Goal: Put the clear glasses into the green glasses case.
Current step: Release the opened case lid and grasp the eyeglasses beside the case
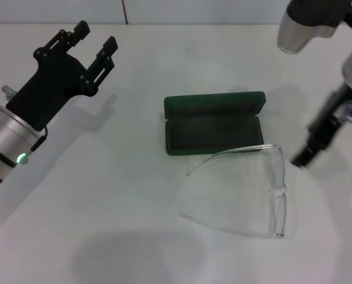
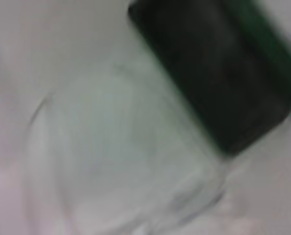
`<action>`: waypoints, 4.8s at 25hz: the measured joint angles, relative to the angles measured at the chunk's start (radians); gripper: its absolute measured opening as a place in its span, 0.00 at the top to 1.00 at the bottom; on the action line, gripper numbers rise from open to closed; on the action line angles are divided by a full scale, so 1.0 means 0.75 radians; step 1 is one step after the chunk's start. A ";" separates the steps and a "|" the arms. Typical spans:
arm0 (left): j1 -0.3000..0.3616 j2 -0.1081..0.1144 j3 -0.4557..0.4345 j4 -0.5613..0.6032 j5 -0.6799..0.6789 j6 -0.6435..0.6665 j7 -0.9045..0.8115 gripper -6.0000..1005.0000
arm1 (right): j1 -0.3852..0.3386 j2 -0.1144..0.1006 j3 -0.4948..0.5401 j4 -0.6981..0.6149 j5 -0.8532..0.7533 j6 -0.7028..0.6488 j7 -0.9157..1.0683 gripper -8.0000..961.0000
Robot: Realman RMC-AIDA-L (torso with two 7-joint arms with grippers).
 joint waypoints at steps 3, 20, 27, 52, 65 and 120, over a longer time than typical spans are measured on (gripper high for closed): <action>0.008 -0.001 0.000 0.002 -0.001 -0.004 0.009 0.43 | -0.077 0.000 0.037 -0.062 0.073 0.167 -0.158 0.12; 0.075 -0.003 -0.003 0.107 -0.102 0.009 0.013 0.43 | -0.496 0.018 0.417 0.316 1.319 0.640 -1.479 0.13; 0.096 -0.005 -0.002 0.110 -0.148 0.009 0.017 0.43 | -0.498 0.002 0.370 0.472 1.702 0.661 -1.821 0.14; 0.118 -0.007 0.001 0.112 -0.127 0.002 0.011 0.43 | -0.170 0.004 0.103 -0.208 0.290 -0.193 -1.761 0.25; 0.123 -0.003 -0.002 0.112 -0.134 0.007 0.010 0.43 | -0.173 0.006 -0.154 -0.206 0.143 -0.012 -1.778 0.36; 0.151 -0.011 -0.012 0.143 -0.155 0.011 0.094 0.44 | -0.212 0.018 -0.610 -0.116 0.042 0.335 -1.735 0.74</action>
